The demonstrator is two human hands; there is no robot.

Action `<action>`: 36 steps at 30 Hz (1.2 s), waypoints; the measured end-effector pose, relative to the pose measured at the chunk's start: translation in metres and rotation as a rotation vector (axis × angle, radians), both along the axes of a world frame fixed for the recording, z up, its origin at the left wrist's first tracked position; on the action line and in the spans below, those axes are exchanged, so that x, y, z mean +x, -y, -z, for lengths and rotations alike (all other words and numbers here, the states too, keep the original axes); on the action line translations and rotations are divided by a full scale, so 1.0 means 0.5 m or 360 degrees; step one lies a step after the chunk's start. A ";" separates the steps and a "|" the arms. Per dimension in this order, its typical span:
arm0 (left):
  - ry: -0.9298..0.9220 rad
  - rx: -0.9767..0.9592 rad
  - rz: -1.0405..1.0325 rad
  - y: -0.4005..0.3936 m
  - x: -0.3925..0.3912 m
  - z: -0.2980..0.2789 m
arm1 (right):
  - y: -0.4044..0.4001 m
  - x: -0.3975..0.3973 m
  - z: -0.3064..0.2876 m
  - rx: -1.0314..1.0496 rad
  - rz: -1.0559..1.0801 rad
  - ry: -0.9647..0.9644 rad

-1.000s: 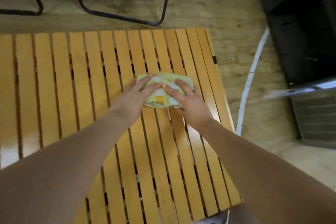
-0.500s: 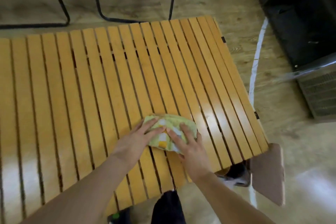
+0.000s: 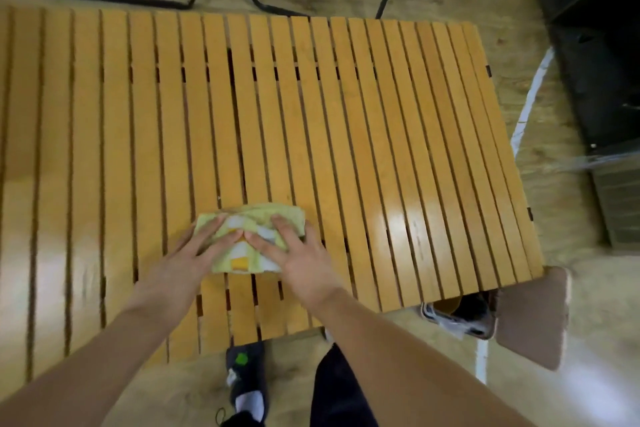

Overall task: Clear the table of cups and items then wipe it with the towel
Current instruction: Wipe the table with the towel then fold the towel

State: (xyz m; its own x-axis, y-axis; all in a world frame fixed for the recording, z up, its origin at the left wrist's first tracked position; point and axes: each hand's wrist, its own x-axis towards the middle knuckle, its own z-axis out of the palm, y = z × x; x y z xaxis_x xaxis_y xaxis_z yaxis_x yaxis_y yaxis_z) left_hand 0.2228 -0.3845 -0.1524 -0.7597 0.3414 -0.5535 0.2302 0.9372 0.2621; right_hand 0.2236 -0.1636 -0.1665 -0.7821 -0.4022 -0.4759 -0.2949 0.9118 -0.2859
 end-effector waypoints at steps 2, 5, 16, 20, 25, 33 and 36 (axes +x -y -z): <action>0.0009 -0.0007 -0.0150 0.039 0.005 0.004 | 0.035 -0.047 -0.001 -0.0010 -0.0182 -0.0012; 0.0013 0.0007 -0.0240 0.074 -0.001 0.002 | 0.060 -0.106 -0.001 0.0007 -0.0407 0.0026; -0.0075 -0.0191 -0.0307 0.029 -0.170 0.054 | 0.012 -0.324 0.017 -0.0063 -0.0614 -0.0221; -0.0314 -0.0148 -0.0258 -0.014 -0.289 0.103 | -0.046 -0.441 0.022 -0.0109 -0.0535 -0.0296; -0.0414 -0.0051 -0.0226 -0.153 -0.462 0.115 | -0.179 -0.550 0.026 -0.0115 -0.0217 -0.0327; -0.0342 0.0031 0.0064 -0.462 -0.589 0.056 | -0.468 -0.576 0.016 0.0018 0.0195 -0.0329; -0.0234 0.0148 0.0173 -0.565 -0.570 0.046 | -0.569 -0.519 0.004 0.0031 0.0339 -0.0280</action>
